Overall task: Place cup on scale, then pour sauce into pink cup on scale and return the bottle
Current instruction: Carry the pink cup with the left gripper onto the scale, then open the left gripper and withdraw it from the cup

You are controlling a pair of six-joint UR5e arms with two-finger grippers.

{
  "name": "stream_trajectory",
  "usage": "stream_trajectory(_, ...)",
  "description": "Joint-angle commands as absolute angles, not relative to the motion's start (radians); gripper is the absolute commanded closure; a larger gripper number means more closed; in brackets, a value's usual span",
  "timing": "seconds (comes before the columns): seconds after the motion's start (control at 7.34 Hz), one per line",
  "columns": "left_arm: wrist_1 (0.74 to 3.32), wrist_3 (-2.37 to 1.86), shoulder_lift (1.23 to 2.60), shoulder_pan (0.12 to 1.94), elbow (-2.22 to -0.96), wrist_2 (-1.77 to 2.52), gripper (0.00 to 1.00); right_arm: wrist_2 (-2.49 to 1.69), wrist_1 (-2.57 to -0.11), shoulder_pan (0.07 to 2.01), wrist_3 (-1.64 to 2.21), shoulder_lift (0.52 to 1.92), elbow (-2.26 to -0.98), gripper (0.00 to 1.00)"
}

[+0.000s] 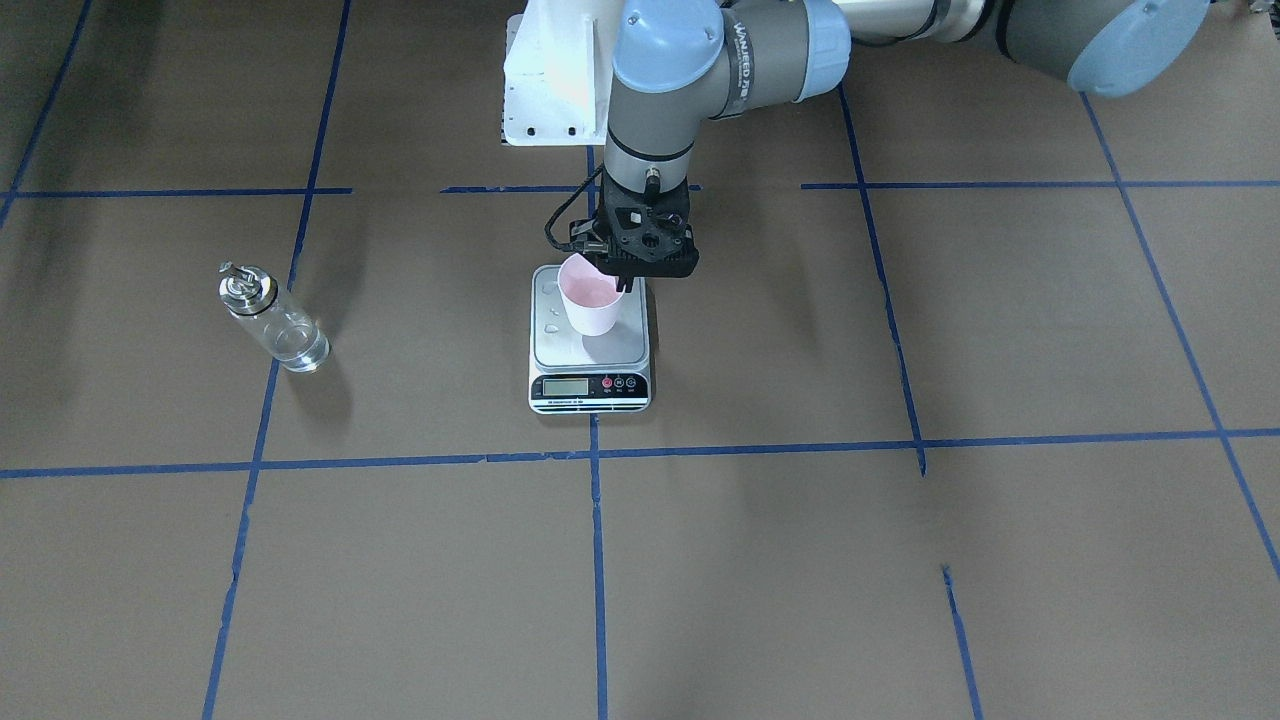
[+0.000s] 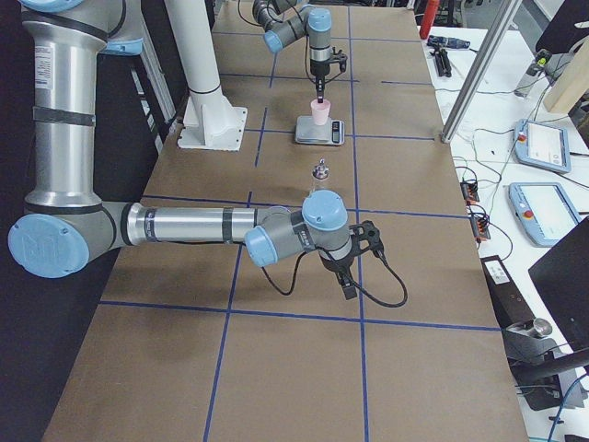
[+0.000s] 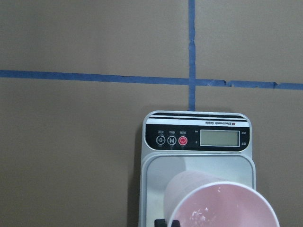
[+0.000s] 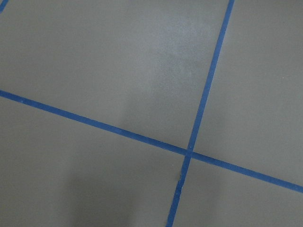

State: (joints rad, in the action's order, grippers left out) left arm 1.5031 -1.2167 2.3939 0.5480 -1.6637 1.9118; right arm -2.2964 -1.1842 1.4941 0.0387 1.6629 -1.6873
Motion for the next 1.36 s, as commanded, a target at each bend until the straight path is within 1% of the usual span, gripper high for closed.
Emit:
stream_trajectory(0.0, 1.503, -1.213, 2.391, 0.531, -1.661, 1.911, 1.0, -2.296, -1.184, 1.494, 0.038, 1.663, -1.689, 0.0)
stream_trajectory(0.27, 1.503, -1.209, 2.385, 0.531, -1.658, 1.911, 0.77, -2.296, -1.184, 1.494, 0.038, 1.661, -1.689, 0.0)
stream_trajectory(0.54, 1.506, -1.209, 2.382, 0.531, -1.658, 1.91, 0.66, -2.296, -1.184, 1.494, 0.038, 1.661, -1.689, 0.0)
stream_trajectory(0.68, 1.505, -1.207, 2.382, 0.531, -1.663, 1.91, 0.5, -2.296, -1.184, 1.494, 0.038, 1.661, -1.689, 0.0)
stream_trajectory(0.82, 1.503, -1.204, 2.367, 0.532, -1.684, 1.904, 0.02, -2.295, -1.184, 1.494, 0.04, 1.654, -1.689, 0.0)
stream_trajectory(0.95, 1.496, -1.201, 2.326, 0.54, -1.751, 1.904, 0.0, -2.296, -1.183, 1.494, 0.049, 1.646, -1.69, 0.0)
stream_trajectory(1.23, 1.397, -0.998, 2.208, 0.616, -1.947, 1.907, 0.0, -2.309, -1.183, 1.494, 0.121, 1.647, -1.73, 0.0)
